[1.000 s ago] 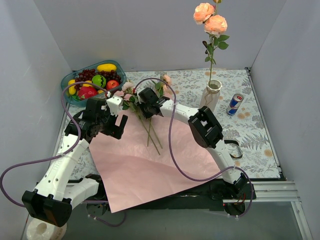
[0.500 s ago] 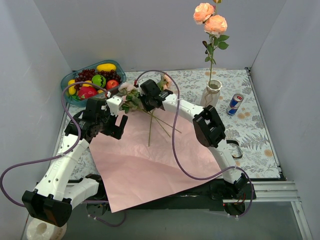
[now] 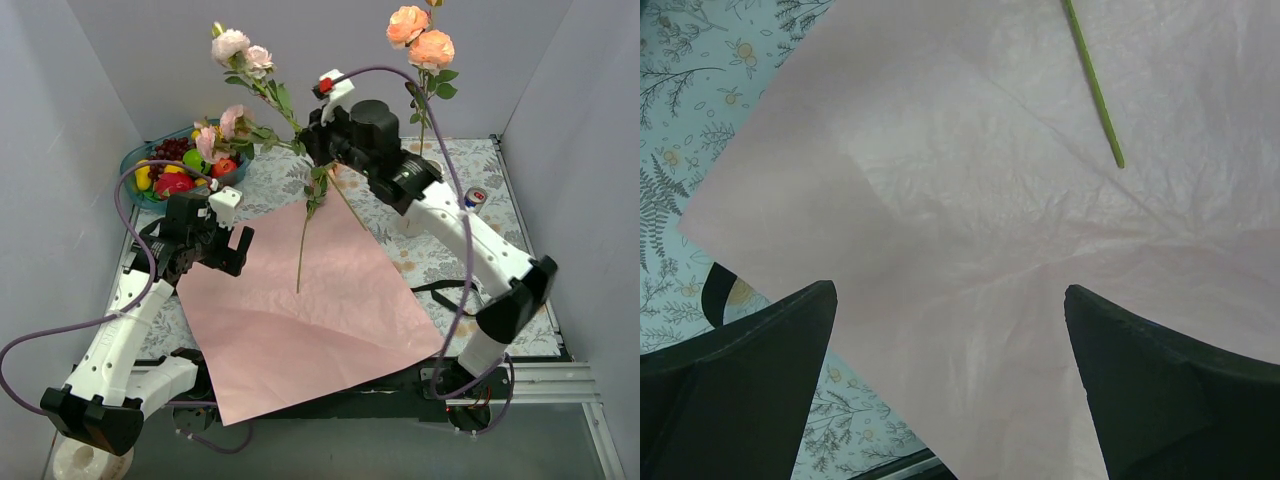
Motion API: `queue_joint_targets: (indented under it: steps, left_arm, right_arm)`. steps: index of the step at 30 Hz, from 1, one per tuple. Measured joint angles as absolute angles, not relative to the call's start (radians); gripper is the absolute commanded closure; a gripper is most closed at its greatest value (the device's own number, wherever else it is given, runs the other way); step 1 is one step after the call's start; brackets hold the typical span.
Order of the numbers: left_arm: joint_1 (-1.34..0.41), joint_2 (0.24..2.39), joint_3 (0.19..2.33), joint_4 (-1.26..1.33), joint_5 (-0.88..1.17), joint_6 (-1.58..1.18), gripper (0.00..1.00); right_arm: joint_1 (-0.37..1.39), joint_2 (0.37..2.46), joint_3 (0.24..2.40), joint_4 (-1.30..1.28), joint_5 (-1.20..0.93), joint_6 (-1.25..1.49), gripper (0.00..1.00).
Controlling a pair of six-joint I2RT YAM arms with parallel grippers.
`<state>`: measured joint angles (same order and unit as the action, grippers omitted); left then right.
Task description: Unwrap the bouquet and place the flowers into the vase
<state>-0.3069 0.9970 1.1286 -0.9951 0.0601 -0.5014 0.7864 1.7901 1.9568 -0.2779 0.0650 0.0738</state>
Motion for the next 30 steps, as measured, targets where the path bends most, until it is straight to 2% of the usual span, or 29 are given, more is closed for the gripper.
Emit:
queue_joint_targets:
  steps: [3,7,13,16,18,19,22,26,30]
  left_arm:
    - [-0.307,0.997,1.129,-0.999,0.064,-0.502,0.02]
    - [-0.307,0.997,1.135,-1.012,0.065,-0.504,0.02]
    - [-0.307,0.998,1.146,-1.017,0.070,-0.514,0.02]
    - [-0.307,0.999,1.146,-1.018,0.072,-0.518,0.02]
    - [-0.307,0.999,1.146,-1.018,0.073,-0.521,0.02]
    - [-0.307,0.999,1.146,-1.018,0.073,-0.521,0.02]
    - [-0.307,0.999,1.146,-1.019,0.073,-0.521,0.02]
    - [-0.307,0.999,1.146,-1.021,0.073,-0.522,0.02]
    - [-0.307,0.999,1.146,-1.021,0.076,-0.522,0.02]
  right_arm:
    - [0.792,1.606,1.776,-0.177,0.014,0.085,0.99]
    - [0.821,1.474,1.527,-0.052,-0.009,0.111,0.99]
    - [0.870,1.456,1.116,0.049,0.004,0.176,0.99]
    - [0.875,1.493,0.989,0.052,0.030,0.200,0.98]
    - [0.875,1.515,0.958,0.062,0.054,0.209,0.89]
    - [0.875,1.522,0.952,0.069,0.061,0.211,0.77]
    - [0.875,1.539,0.947,0.103,0.089,0.220,0.55]
    - [0.875,1.541,0.947,0.138,0.112,0.218,0.43]
    - [0.875,1.541,0.945,0.134,0.136,0.212,0.41]
